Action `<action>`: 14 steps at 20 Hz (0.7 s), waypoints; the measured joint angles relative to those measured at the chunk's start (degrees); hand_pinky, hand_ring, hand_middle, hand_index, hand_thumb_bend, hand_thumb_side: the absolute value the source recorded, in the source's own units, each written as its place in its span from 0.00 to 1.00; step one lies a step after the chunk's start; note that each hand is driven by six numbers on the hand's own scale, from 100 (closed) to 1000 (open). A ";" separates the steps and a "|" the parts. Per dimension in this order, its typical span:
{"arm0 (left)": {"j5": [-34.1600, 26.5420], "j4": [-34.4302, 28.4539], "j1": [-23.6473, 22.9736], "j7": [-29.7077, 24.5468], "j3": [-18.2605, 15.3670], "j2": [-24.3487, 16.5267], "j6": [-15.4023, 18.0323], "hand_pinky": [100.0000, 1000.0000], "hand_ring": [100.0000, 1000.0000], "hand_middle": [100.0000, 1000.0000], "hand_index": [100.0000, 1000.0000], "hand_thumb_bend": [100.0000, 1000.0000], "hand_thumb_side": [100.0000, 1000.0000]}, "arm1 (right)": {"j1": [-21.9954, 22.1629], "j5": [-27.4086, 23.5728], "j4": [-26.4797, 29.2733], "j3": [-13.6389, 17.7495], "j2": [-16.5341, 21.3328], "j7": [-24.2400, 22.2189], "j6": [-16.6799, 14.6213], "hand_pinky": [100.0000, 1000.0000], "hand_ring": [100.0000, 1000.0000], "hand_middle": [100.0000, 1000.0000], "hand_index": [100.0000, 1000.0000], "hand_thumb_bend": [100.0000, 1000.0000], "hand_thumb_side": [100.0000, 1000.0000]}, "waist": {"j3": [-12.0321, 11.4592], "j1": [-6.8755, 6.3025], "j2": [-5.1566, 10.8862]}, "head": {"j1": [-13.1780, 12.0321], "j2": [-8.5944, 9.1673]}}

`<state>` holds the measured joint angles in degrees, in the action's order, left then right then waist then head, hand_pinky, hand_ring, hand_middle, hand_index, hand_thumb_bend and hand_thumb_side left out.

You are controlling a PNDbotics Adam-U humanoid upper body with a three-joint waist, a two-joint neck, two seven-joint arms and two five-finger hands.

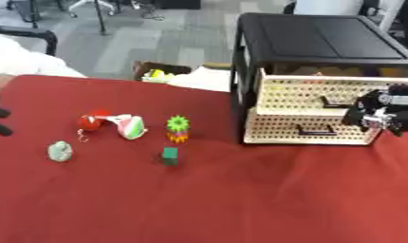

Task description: Pick up objects from table and place into drawer.

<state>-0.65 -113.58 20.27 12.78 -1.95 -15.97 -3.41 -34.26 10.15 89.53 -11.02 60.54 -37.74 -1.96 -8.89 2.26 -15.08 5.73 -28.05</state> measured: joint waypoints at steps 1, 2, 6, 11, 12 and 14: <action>0.01 0.00 0.01 -0.01 0.00 0.00 0.01 0.39 0.52 0.52 0.81 0.00 0.98 | -0.18 0.33 -0.53 0.01 -0.17 0.13 -0.13 0.23 0.61 0.68 0.77 0.00 1.00 | -0.13 0.02 -0.09 | 0.04 0.10; 0.01 0.00 0.02 -0.01 0.00 0.01 0.01 0.39 0.52 0.52 0.81 0.00 0.98 | -0.44 0.63 -1.08 0.02 -0.38 0.25 -0.25 0.23 0.61 0.68 0.78 0.00 1.00 | -0.31 0.02 -0.18 | 0.12 0.22; 0.02 0.00 0.29 -0.02 0.00 0.01 0.02 0.39 0.52 0.52 0.81 0.00 0.98 | -0.95 1.88 -3.46 0.01 -1.20 0.67 -0.69 0.23 0.62 0.70 0.78 0.00 1.00 | -0.77 0.02 -0.70 | 0.29 0.72; 0.03 0.00 0.46 -0.04 0.00 0.02 0.04 0.39 0.52 0.52 0.81 0.00 0.98 | -1.54 2.09 -4.99 0.01 -1.79 1.50 -1.53 0.29 0.66 0.73 0.81 0.00 1.00 | -0.97 0.04 -0.94 | 0.38 1.24; 0.03 0.00 0.49 -0.04 0.00 0.02 0.05 0.39 0.52 0.52 0.81 0.00 0.98 | -1.57 2.09 -5.22 0.02 -1.89 1.68 -1.70 0.29 0.66 0.73 0.80 0.00 1.00 | -0.97 0.05 -0.99 | 0.38 1.37; 0.05 0.00 0.49 -0.10 0.00 0.02 0.10 0.39 0.52 0.52 0.81 0.00 0.98 | -1.68 2.09 -5.59 0.02 -1.90 1.97 -1.99 0.29 0.66 0.73 0.80 0.00 1.00 | -1.00 0.06 -1.16 | 0.38 1.47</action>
<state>-0.60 -113.58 20.77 12.68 -1.95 -15.95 -3.31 -35.94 12.25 83.94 -11.00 58.64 -35.77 -3.95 -9.89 2.32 -16.23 6.11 -26.57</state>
